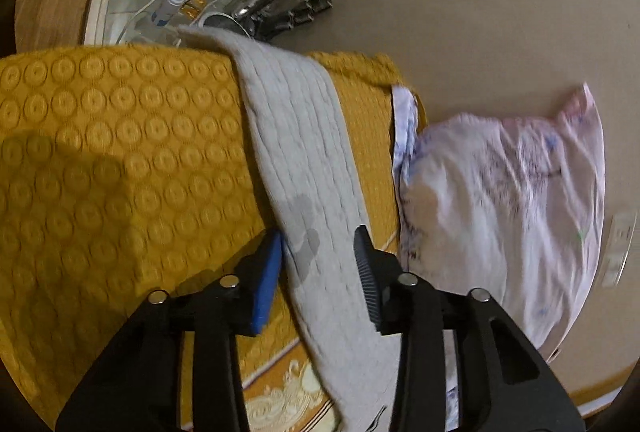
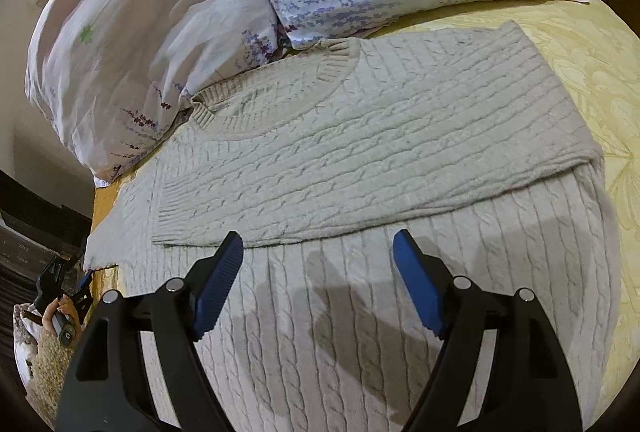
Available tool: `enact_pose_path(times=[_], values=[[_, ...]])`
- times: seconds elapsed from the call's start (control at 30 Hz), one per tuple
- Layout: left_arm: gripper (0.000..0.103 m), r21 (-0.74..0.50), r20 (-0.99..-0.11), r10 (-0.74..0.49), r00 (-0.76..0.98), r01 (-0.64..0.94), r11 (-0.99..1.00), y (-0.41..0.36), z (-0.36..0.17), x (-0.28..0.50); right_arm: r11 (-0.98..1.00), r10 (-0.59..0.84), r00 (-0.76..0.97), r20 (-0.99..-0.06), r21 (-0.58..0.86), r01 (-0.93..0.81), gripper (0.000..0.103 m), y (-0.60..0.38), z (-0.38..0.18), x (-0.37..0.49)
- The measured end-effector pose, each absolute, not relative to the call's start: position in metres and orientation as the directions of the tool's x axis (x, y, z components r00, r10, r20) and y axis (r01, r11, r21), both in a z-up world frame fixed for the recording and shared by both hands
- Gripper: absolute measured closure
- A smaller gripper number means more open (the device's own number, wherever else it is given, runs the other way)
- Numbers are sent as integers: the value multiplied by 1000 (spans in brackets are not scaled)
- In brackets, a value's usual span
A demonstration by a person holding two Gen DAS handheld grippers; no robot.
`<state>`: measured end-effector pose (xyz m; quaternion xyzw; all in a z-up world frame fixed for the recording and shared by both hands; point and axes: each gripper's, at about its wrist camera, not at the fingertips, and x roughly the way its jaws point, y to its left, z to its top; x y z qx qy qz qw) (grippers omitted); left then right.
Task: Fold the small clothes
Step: 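Grasp the other sleeve cuff with the left tool, fold it across, release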
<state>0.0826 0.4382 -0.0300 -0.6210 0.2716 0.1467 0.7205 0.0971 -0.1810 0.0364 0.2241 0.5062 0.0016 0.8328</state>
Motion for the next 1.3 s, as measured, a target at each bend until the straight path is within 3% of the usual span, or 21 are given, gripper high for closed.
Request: enact_pose_path(times=[0.17,0.43,0.8,0.93,1.07,1.3], values=[[94,-813,-579,-120,807,-559,161,450,-37,84,902,216,488,-846,364,233,26,-181,38,92],[96,-851,-495,-140,858,-446,276,430,2,95,902,207,500,-841,362,236,26,-188,42,85],[96,-847,-328,-440,836,-54,529,270,92,149,893,221,510,-831,382,237,26,-204,43,75],[96,-782,-373,-559,740,73,619,172,93,163,890,220,510,-831,386,245,26,-213,42,69],[96,-751,-482,-640,599,94,654,82,53,169,882,212,506,-836,387,269,26,-228,38,63],[96,-632,-666,-606,434,102,768,7,0,160,884,198,508,-838,376,276,26,-245,41,60]])
